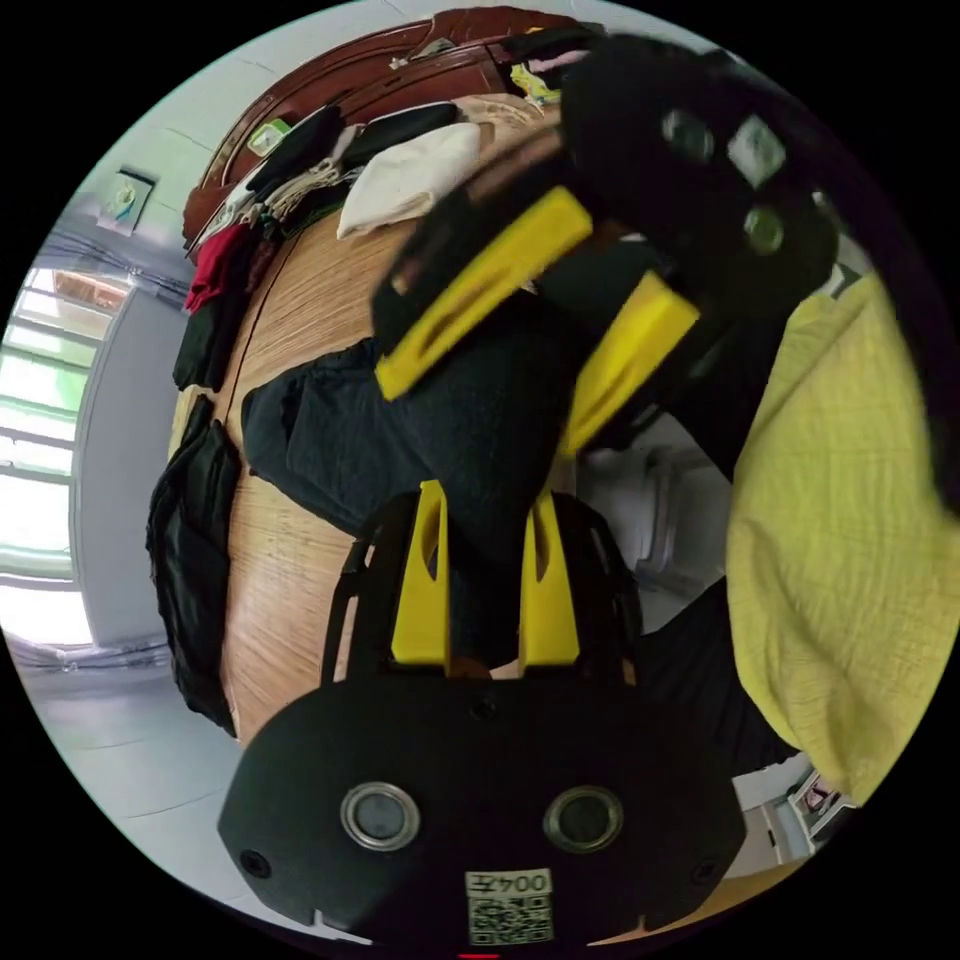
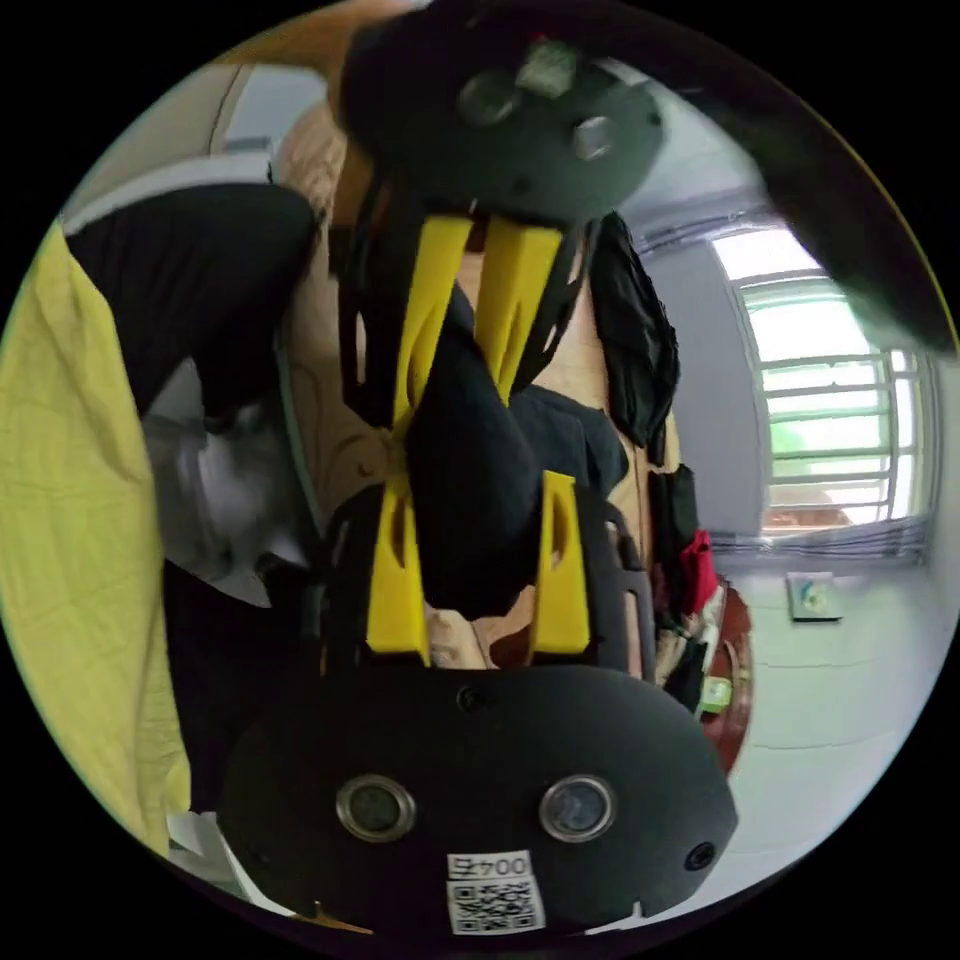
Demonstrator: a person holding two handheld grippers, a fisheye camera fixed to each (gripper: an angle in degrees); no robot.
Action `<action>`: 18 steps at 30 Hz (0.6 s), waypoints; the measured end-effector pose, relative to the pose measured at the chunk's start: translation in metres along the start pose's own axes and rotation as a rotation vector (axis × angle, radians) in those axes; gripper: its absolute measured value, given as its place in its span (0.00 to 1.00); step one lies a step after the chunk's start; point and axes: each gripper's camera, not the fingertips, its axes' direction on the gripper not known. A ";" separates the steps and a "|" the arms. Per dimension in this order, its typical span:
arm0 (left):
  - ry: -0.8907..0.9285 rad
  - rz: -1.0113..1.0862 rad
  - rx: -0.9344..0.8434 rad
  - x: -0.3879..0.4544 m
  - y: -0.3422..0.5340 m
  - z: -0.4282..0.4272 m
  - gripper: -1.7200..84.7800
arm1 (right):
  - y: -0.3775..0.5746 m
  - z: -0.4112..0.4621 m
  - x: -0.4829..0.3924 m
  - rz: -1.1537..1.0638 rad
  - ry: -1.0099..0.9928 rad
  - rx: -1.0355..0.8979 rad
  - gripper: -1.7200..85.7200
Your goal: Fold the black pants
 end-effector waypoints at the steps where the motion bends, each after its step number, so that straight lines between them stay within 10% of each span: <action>1: 0.005 -0.013 0.001 -0.006 0.006 0.005 0.14 | -0.005 -0.001 -0.005 -0.022 0.035 0.007 0.17; 12: 0.163 -0.359 0.466 -0.156 0.182 -0.039 0.04 | -0.007 -0.051 0.038 0.055 -0.097 0.067 0.14; 18: 0.307 -0.410 0.431 -0.220 0.154 0.067 0.02 | -0.004 -0.088 0.064 0.022 -0.178 0.114 0.13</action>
